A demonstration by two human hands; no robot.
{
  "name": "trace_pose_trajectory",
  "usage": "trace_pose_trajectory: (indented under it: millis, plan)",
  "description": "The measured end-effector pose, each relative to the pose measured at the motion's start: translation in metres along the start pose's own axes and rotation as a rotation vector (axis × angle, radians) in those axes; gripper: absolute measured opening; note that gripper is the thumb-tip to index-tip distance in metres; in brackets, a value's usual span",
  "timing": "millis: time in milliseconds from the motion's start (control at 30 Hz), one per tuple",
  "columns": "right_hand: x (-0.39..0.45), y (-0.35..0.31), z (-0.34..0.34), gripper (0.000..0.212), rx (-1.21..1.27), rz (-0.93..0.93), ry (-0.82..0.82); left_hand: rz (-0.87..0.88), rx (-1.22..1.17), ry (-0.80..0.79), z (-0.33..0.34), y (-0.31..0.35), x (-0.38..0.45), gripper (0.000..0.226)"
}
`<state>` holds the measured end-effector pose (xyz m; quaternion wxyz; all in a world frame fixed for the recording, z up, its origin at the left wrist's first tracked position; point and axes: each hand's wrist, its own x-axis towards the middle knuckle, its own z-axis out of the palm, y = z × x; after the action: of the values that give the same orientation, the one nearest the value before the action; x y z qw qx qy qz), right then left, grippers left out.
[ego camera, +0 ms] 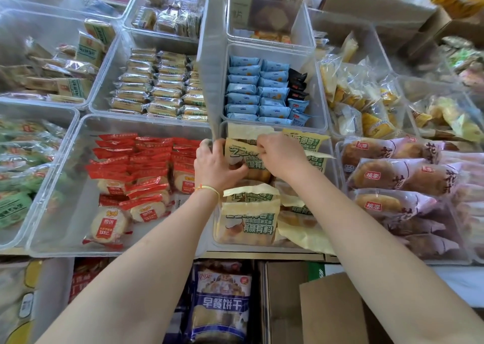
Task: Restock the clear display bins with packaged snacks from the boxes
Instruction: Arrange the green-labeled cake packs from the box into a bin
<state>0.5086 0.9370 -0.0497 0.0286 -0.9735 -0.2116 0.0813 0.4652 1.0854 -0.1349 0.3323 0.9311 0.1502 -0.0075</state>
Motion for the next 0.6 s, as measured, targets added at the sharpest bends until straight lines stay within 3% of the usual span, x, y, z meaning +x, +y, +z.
trace_pose_trajectory:
  millis: [100,200,267,333,433,500,600]
  plan:
    - [-0.009,0.002,0.0,0.018,-0.047,0.016,-0.037,-0.016,-0.014,-0.034,-0.002,0.0,0.0,0.079]
    - [-0.009,-0.004,-0.008,0.013,-0.089,0.016,-0.176,-0.044,-0.096,-0.133,-0.007,-0.007,-0.006,0.081]
    - [-0.005,-0.005,-0.017,0.038,-0.011,0.045,-0.254,-0.064,-0.184,-0.18,-0.013,-0.011,-0.01,0.076]
    - [-0.002,-0.004,-0.026,0.049,0.139,0.074,-0.236,-0.071,-0.227,-0.163,-0.019,-0.014,-0.014,0.062]
    - [-0.005,-0.008,-0.027,0.028,0.021,0.051,-0.218,-0.044,-0.206,-0.103,-0.025,-0.016,-0.017,0.027]
    - [-0.006,-0.009,-0.019,0.006,-0.009,0.067,-0.203,-0.035,-0.202,-0.111,-0.027,-0.019,-0.019,0.017]
    - [-0.005,-0.008,-0.025,0.018,0.059,0.119,-0.229,-0.021,-0.213,-0.151,-0.034,-0.02,-0.018,0.011]
